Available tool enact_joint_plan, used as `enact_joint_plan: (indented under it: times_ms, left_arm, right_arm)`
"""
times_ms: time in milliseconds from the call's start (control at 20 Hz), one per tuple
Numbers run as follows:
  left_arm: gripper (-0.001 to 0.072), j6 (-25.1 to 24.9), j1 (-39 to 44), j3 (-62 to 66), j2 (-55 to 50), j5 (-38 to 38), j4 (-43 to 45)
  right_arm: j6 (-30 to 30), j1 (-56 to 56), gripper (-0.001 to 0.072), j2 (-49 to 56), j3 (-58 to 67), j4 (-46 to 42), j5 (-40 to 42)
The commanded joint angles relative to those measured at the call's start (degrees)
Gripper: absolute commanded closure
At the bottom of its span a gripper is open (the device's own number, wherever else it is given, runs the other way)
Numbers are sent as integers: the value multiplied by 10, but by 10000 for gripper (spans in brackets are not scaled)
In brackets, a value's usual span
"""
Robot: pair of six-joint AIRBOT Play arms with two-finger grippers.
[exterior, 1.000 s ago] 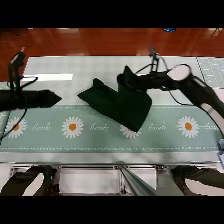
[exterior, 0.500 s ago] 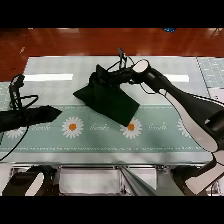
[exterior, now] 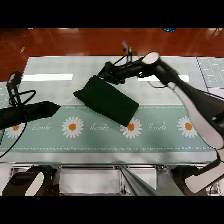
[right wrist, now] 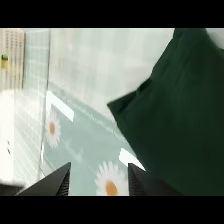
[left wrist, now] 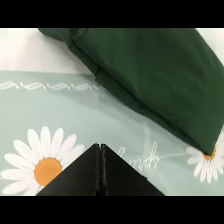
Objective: Fold the shirts.
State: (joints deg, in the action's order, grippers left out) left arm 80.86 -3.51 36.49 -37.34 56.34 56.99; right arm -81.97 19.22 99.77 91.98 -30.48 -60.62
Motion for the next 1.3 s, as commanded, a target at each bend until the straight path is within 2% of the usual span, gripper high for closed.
enact_joint_plan:
  times_ms: [0,100,150,300,450,550,650,750,900,1000,1250]
  left_arm:
    - [684,13,-27,21,-1,5,-3]
    - [684,12,-29,22,0,17,-18]
    - [684,12,-27,22,1,23,-28]
    - [684,12,-11,22,0,26,-32]
    - [685,13,3,21,0,26,-31]
    - [684,13,5,21,-2,26,-31]
    - [684,12,5,17,-3,23,-31]
    - [685,13,5,5,-4,22,-32]
    - [684,13,5,-17,-4,22,-32]
    - [684,13,5,-25,-4,22,-33]
    - [684,13,5,-28,-4,22,-33]
  right_arm:
    - [-64,-83,304,-135,-14,-257,-121]
    - [-117,-118,304,-264,-106,-435,-91]
    - [-140,-136,304,-323,-176,-466,-60]
    - [-205,-190,303,-479,-443,-426,58]
    - [-208,-196,303,-528,-636,-293,159]
    - [-184,-176,301,-510,-701,-201,217]
    - [-136,-150,293,-465,-708,-121,247]
    - [-57,-127,292,-407,-701,-3,265]
    - [65,-100,292,-313,-671,156,248]
    - [94,-79,292,-258,-634,194,230]
    - [94,-32,292,-152,-533,206,225]
